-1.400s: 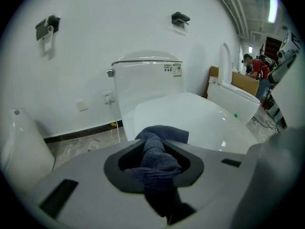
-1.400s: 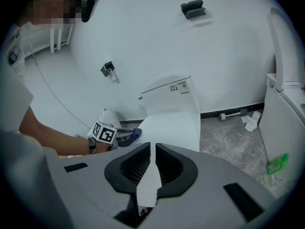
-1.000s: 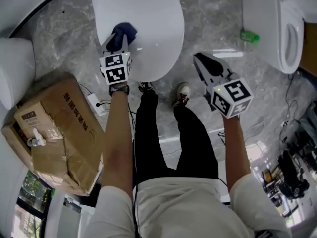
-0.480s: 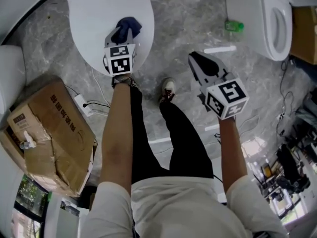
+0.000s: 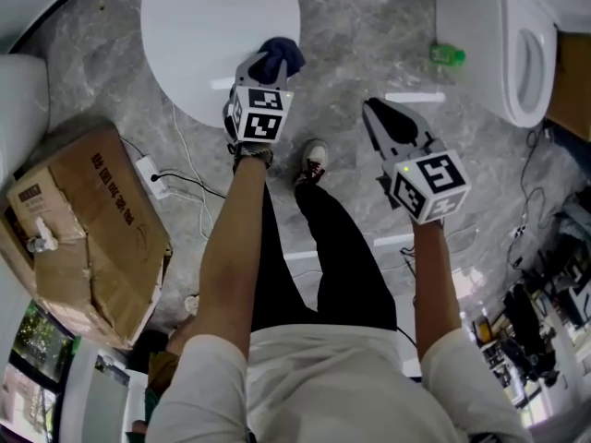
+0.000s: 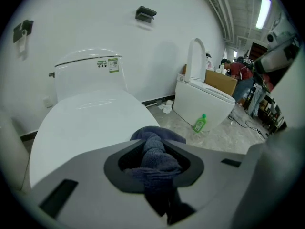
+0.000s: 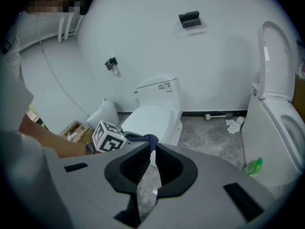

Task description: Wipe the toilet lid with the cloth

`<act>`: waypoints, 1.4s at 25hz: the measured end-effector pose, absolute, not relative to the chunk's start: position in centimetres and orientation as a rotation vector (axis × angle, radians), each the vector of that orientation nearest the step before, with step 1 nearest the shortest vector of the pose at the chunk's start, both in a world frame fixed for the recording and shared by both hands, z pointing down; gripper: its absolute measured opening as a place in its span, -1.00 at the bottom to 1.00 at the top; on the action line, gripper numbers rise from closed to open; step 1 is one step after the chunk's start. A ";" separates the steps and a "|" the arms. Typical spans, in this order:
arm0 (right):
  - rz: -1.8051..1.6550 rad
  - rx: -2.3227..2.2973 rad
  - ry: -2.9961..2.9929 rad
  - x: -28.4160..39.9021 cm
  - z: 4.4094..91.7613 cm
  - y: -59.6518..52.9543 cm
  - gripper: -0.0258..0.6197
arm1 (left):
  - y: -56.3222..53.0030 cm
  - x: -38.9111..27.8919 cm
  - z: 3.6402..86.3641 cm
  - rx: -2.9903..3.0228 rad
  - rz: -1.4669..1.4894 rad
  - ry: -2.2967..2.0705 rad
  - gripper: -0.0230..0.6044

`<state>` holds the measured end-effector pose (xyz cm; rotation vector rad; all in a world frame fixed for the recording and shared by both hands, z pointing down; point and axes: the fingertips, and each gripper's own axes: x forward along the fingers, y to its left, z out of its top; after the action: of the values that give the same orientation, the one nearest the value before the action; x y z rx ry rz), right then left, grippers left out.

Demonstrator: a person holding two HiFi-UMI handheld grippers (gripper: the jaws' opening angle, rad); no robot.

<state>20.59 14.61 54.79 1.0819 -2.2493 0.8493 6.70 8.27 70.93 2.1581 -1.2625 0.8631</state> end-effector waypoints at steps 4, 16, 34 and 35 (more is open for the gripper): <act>0.844 1.046 -2.261 18.6 55.2 14.3 -0.76 | 11.0 5.2 71.0 2.186 0.904 -1.252 -0.63; 0.838 0.970 -2.274 13.0 55.5 15.5 -0.76 | 15.7 -8.1 70.4 1.992 0.839 -1.468 -0.63; 0.830 0.924 -2.266 13.8 55.3 20.0 -0.76 | 20.2 -5.1 71.3 1.899 0.774 -1.478 -0.64; 0.831 0.931 -2.264 14.3 55.3 20.1 -0.76 | 20.0 -4.3 71.3 1.905 0.768 -1.470 -0.64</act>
<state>14.27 20.11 55.26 0.9314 -2.2643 0.8309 -4.25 20.05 71.28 1.9051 -1.4705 0.7675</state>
